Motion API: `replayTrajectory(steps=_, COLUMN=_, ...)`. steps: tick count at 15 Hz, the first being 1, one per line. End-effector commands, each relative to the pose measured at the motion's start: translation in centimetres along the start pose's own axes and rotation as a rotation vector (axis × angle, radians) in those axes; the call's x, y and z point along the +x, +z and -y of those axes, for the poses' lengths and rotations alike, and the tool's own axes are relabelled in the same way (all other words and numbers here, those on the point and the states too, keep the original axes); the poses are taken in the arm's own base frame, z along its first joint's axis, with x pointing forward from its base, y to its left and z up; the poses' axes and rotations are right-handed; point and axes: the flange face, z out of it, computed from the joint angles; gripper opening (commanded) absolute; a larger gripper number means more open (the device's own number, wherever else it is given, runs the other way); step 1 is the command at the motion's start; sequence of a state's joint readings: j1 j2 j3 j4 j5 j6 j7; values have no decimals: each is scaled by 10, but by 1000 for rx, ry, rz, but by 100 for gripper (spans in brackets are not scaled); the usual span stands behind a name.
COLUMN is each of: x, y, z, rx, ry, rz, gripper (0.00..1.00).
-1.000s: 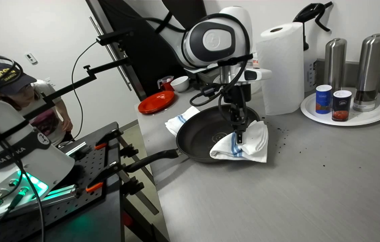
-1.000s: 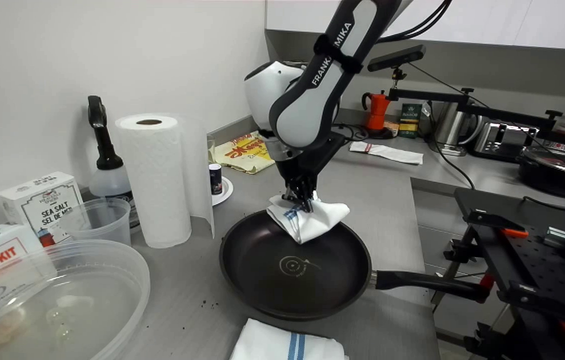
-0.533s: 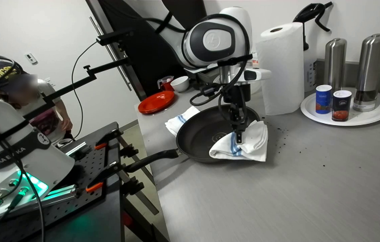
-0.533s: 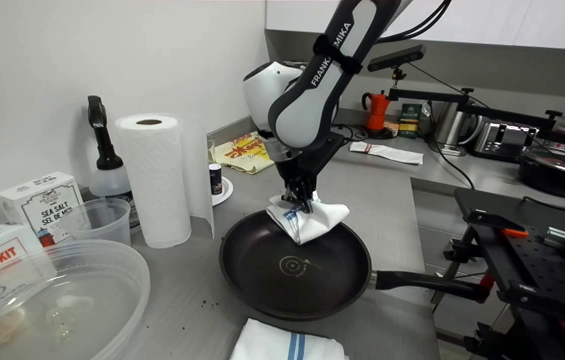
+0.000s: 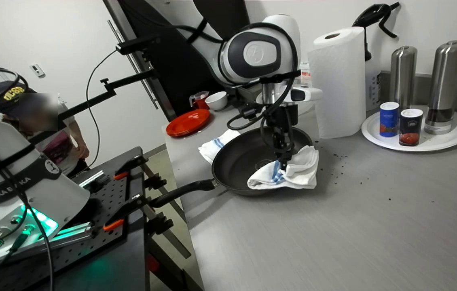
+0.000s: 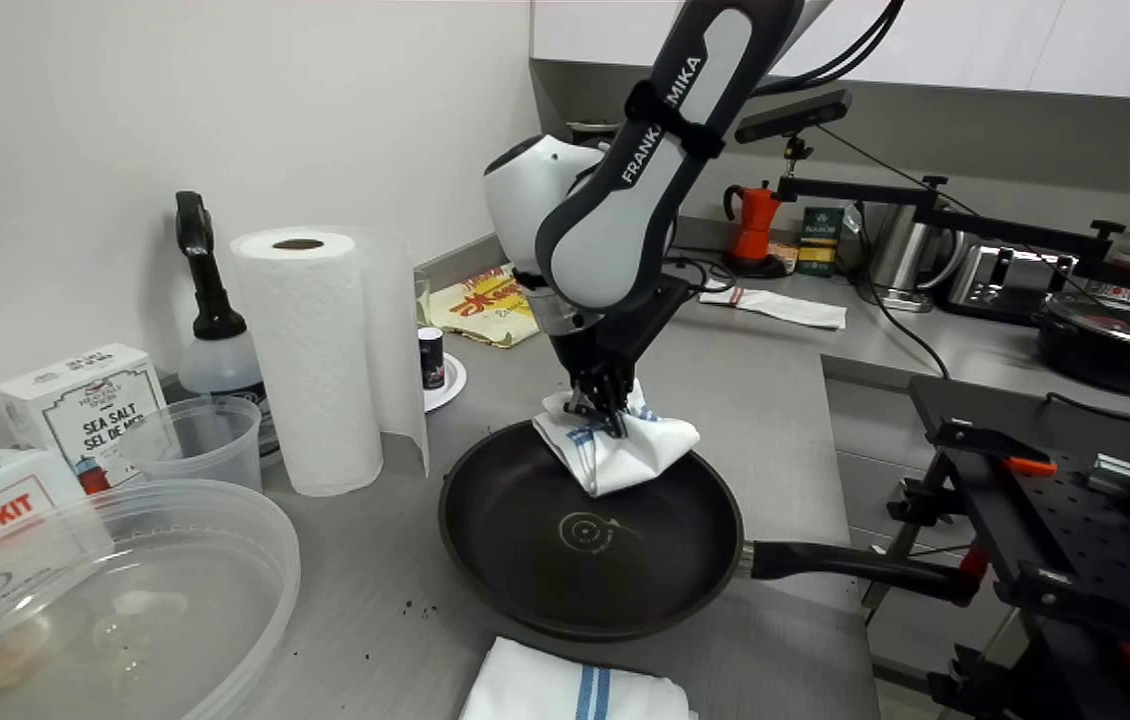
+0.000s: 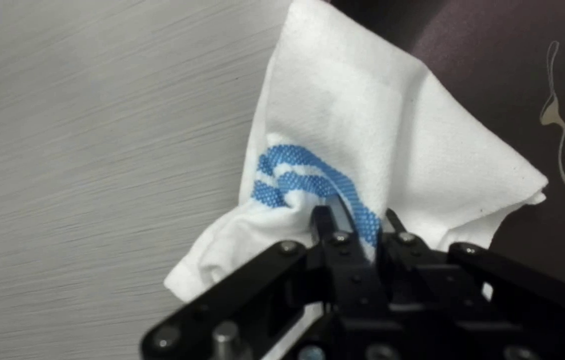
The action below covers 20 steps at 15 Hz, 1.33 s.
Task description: Use the towel to wipe the pan
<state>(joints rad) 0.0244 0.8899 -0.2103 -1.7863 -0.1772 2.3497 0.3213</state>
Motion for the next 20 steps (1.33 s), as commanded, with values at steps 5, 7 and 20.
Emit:
replayTrajectory(steps=5, x=5, y=35, z=15, rx=-11, ry=30, rz=32, gripper=3)
replayTrajectory(steps=7, x=7, y=40, z=15, rx=-16, ry=41, rz=39, gripper=3)
replayTrajectory(steps=20, x=16, y=28, z=56, rx=133, ry=89, rz=112, gripper=3)
